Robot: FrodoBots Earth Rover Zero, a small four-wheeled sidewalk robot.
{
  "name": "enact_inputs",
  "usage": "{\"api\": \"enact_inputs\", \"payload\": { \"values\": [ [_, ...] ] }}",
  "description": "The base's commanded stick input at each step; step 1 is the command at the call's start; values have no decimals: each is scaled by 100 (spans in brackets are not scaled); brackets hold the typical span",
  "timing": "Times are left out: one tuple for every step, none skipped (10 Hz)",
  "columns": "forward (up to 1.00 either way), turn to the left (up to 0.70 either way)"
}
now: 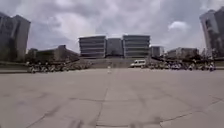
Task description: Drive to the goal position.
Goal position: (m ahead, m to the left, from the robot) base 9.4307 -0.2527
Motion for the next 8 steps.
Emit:
{"api": "enact_inputs", "payload": {
  "values": [
    [85,-2],
    [85,-2],
    [85,-2],
    [85,-2],
    [85,-2],
    [85,-2],
    [85,-2],
    [85,-2]
  ]
}}
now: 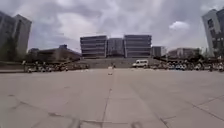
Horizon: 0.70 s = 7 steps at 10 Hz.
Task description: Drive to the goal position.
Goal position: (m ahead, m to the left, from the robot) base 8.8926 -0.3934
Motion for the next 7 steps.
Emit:
{"api": "enact_inputs", "payload": {
  "values": [
    [85,-2],
    [85,-2],
    [85,-2],
    [85,-2],
    [85,-2],
    [85,-2],
    [85,-2]
  ]
}}
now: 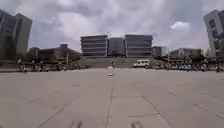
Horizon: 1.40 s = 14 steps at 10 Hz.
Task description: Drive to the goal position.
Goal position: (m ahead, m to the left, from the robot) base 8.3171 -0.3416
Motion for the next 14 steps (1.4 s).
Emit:
{"api": "enact_inputs", "payload": {
  "values": [
    [85,-2],
    [85,-2],
    [85,-2],
    [85,-2],
    [85,-2],
    [85,-2],
    [85,-2],
    [85,-2],
    [85,-2],
    [85,-2],
    [85,-2],
    [85,-2],
    [85,-2],
    [85,-2]
  ]
}}
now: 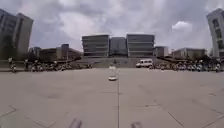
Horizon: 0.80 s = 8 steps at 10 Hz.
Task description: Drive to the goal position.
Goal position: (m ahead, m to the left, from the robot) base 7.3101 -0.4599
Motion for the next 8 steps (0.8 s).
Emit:
{"api": "enact_inputs", "payload": {
  "values": [
    [85,-2],
    [85,-2],
    [85,-2],
    [85,-2],
    [85,-2],
    [85,-2],
    [85,-2],
    [80,-25]
  ]
}}
